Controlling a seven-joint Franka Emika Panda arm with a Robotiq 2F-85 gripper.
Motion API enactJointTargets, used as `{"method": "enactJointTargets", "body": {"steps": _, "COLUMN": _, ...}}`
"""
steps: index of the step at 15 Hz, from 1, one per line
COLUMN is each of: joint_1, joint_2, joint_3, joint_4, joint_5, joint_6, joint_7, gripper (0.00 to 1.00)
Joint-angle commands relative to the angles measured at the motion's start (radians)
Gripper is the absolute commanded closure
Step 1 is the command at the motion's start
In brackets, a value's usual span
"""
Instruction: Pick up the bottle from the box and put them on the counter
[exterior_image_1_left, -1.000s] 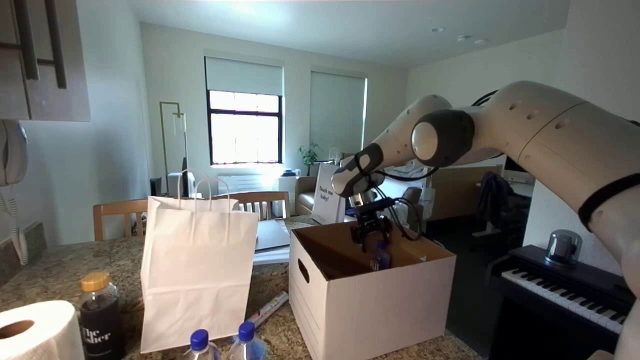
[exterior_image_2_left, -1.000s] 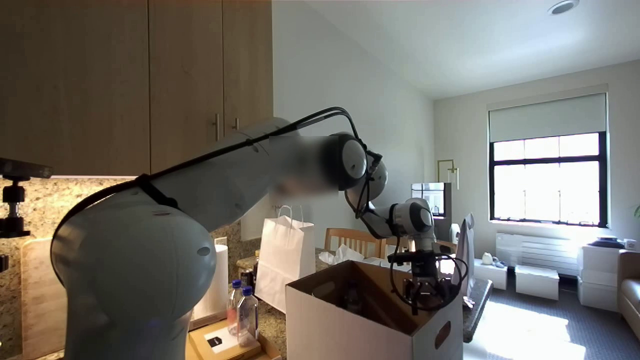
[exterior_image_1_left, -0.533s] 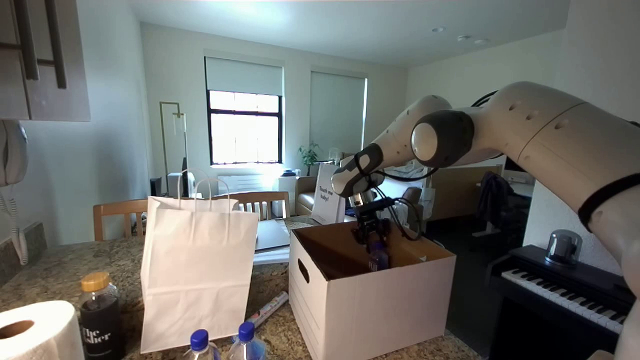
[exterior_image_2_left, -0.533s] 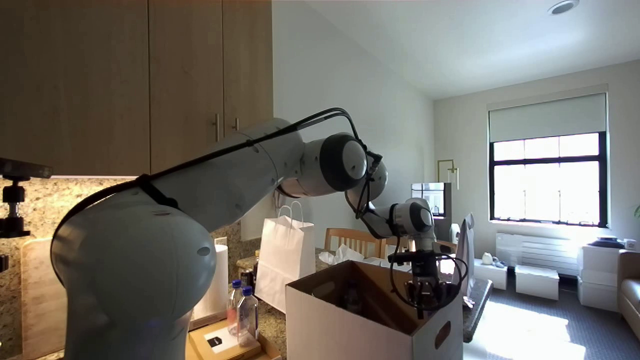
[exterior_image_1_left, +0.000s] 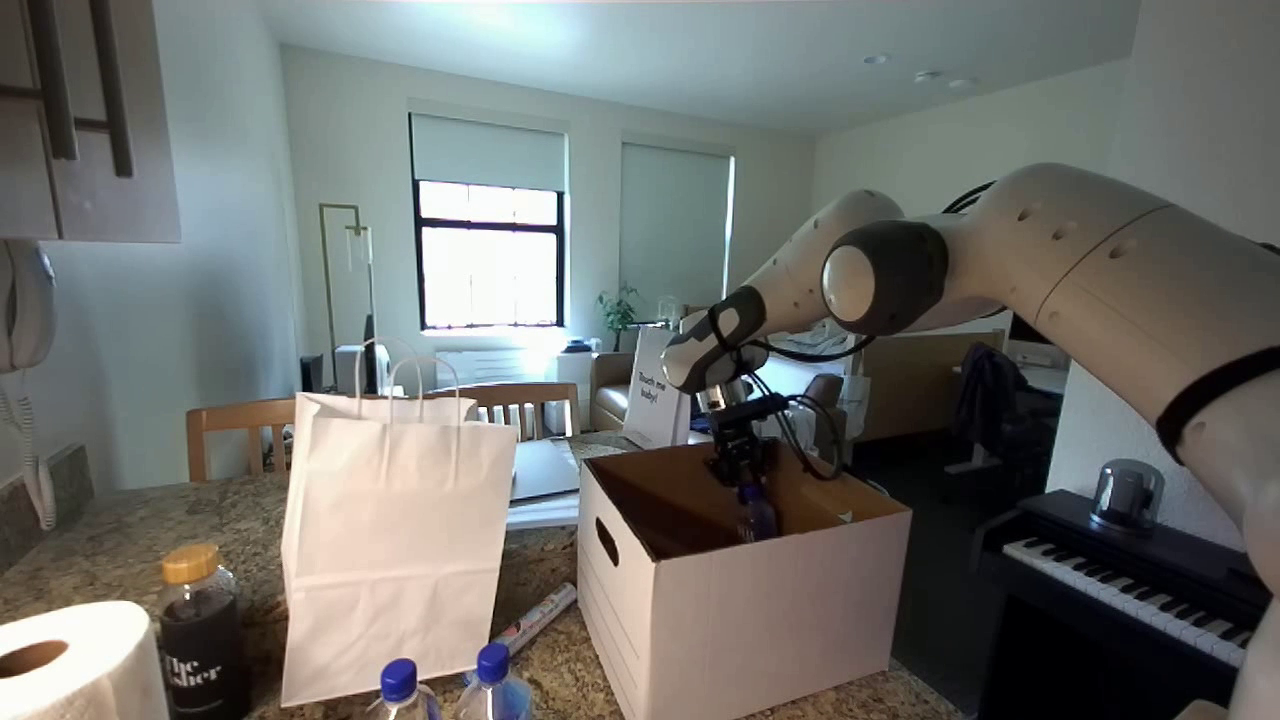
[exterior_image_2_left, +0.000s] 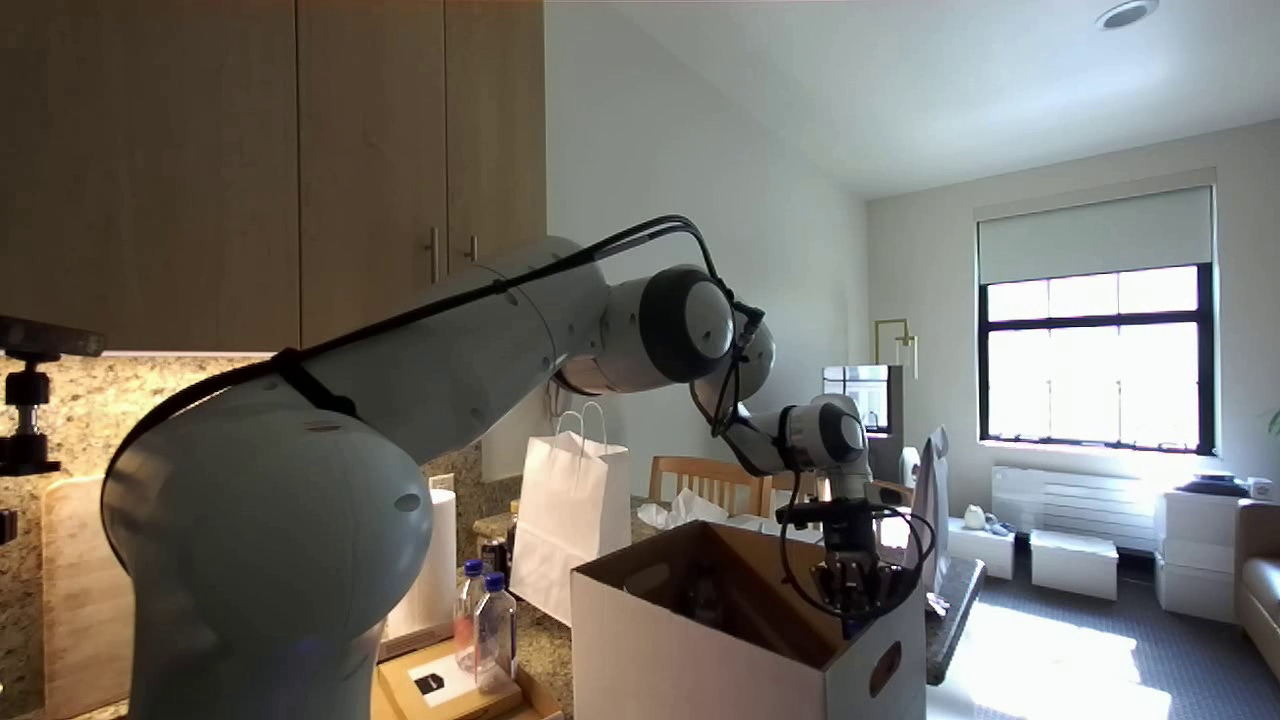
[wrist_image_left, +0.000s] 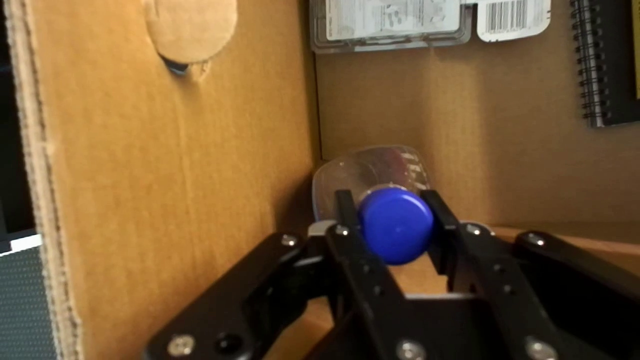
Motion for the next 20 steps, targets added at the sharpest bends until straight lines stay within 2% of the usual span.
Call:
{"method": "enactJointTargets", "body": {"steps": 1, "joint_1": 0.005, "joint_2": -0.009, "joint_3": -0.007, "joint_4": 0.017, "joint_5": 0.003, "joint_6": -0.021, "joint_7": 0.027, "gripper": 0.86}}
{"method": "enactJointTargets", "body": {"steps": 11, "joint_1": 0.010, "joint_2": -0.129, "joint_3": 0.004, "joint_4": -0.017, "joint_5": 0.017, "joint_6": -0.107, "joint_7": 0.035, "gripper": 0.86}}
{"method": "enactJointTargets", "body": {"steps": 14, "joint_1": 0.020, "joint_2": -0.193, "joint_3": 0.003, "joint_4": -0.034, "joint_5": 0.004, "joint_6": -0.169, "joint_7": 0.020, "gripper": 0.86}}
{"method": "enactJointTargets", "body": {"steps": 20, "joint_1": 0.068, "joint_2": -0.431, "joint_3": -0.007, "joint_4": -0.193, "joint_5": -0.057, "joint_6": -0.081, "joint_7": 0.063, "gripper": 0.86}}
